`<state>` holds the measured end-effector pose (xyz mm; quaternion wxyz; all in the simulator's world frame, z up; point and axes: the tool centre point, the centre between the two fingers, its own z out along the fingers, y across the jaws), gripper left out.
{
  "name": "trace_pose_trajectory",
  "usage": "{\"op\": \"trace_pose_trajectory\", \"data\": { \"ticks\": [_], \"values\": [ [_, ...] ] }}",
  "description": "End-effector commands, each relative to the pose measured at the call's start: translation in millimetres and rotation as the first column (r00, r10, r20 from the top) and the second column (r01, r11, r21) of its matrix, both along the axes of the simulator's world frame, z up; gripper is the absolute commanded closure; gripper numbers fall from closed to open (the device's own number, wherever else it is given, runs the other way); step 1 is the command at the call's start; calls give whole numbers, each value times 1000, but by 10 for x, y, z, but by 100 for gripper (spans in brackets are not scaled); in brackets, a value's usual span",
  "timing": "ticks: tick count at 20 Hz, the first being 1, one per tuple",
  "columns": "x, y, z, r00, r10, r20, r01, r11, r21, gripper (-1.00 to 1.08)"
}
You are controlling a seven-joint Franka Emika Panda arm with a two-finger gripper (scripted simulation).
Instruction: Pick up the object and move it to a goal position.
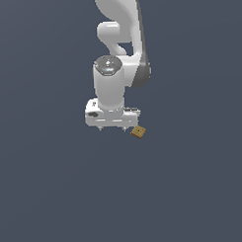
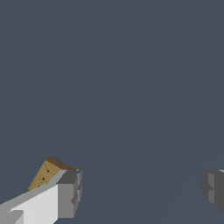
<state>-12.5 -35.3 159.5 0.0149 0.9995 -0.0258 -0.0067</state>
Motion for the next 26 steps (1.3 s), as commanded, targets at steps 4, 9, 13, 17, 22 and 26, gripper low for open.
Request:
{"op": "trace_pose_trajectory", "data": {
  "ticks": [4, 9, 13, 17, 22, 26],
  "values": [
    [-52, 160, -121, 998, -55, 3, 55, 998, 4, -92],
    [-135, 367, -279, 991, -132, 7, 131, 991, 10, -92],
    [-230, 561, -429, 978, -207, 10, 206, 978, 15, -92],
    [-338, 749, -576, 959, -282, 11, 281, 959, 20, -92],
    [-484, 961, -745, 929, -371, 13, 370, 929, 24, -92],
    [-585, 1087, -848, 905, -426, 13, 426, 905, 27, -92]
  ]
}}
